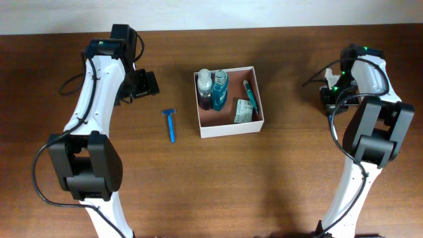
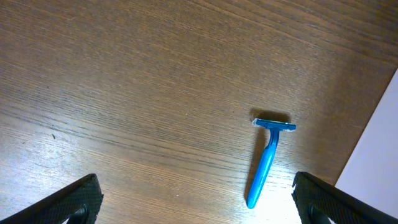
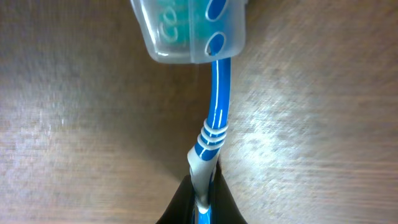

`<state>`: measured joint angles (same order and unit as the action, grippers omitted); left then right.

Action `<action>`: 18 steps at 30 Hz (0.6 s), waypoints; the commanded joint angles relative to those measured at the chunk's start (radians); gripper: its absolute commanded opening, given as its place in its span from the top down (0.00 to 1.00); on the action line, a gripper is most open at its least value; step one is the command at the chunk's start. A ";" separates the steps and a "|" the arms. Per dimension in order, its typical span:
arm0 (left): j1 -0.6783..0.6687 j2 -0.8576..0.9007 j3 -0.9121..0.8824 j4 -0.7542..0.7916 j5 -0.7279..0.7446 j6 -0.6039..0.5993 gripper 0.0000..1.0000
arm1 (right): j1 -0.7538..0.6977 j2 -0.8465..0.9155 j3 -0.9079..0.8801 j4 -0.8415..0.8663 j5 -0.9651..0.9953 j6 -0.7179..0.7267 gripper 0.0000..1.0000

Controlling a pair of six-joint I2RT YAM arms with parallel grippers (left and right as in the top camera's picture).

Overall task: Pack container
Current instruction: 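Move the right gripper to the blue toothbrush and close on its handle, then lift the toothbrush with the right gripper and lower it into the box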

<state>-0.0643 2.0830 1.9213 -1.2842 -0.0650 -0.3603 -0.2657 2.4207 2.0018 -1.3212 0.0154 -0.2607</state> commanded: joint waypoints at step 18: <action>0.000 -0.014 -0.002 0.002 -0.011 -0.006 0.01 | 0.064 -0.026 0.568 -0.378 -0.615 0.146 0.96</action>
<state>-0.0643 2.0830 1.9213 -1.2842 -0.0647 -0.3603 -0.2455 2.4302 2.5519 -1.6932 -0.4770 -0.1543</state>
